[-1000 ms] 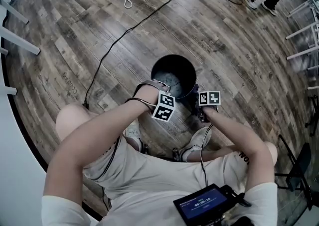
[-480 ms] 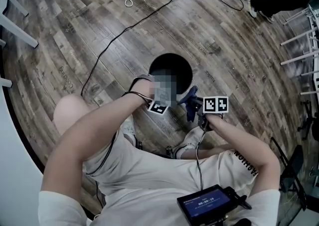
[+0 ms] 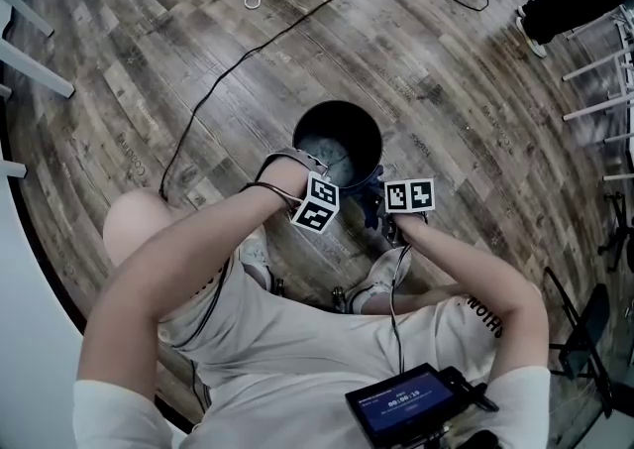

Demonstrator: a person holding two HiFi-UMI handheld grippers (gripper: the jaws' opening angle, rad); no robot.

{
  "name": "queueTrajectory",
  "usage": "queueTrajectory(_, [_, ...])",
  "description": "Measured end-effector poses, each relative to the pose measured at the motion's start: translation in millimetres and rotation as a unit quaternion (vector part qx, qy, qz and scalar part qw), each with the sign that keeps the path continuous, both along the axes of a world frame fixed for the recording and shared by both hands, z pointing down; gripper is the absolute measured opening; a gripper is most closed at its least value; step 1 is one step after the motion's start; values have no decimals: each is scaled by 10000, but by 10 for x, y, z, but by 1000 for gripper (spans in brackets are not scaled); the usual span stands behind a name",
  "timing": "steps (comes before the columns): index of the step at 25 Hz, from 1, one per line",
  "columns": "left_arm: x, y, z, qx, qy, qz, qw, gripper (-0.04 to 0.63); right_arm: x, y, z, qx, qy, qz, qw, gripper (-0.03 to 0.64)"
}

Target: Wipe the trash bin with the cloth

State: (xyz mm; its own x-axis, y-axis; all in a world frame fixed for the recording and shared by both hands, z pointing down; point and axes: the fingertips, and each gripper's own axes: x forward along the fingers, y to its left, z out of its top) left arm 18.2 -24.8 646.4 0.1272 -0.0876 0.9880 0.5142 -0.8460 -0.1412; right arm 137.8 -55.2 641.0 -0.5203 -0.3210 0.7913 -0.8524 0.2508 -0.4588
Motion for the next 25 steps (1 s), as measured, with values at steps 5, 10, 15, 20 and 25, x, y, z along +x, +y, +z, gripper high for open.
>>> queueTrajectory(5, [84,27,-20,-148,132,-37,9998,34,34,-91,277,-4,84,-65,9999,60])
queueTrajectory(10, [122,37,-29,-225,199,-65,9995,32,45,-82,611,-85,148,-129,9998,60])
queueTrajectory(15, [154,24,-31,-245,274,-129,9992,32,53,-108,1019,-155,217,-33,9996,60])
queueTrajectory(20, [184,25,-34,-305,316,-216,9988,32,85,-133,1421,-276,361,141,9989,60])
queueTrajectory(25, [200,26,-35,-392,324,-309,9982,32,110,-165,1778,-431,525,290,9973,60])
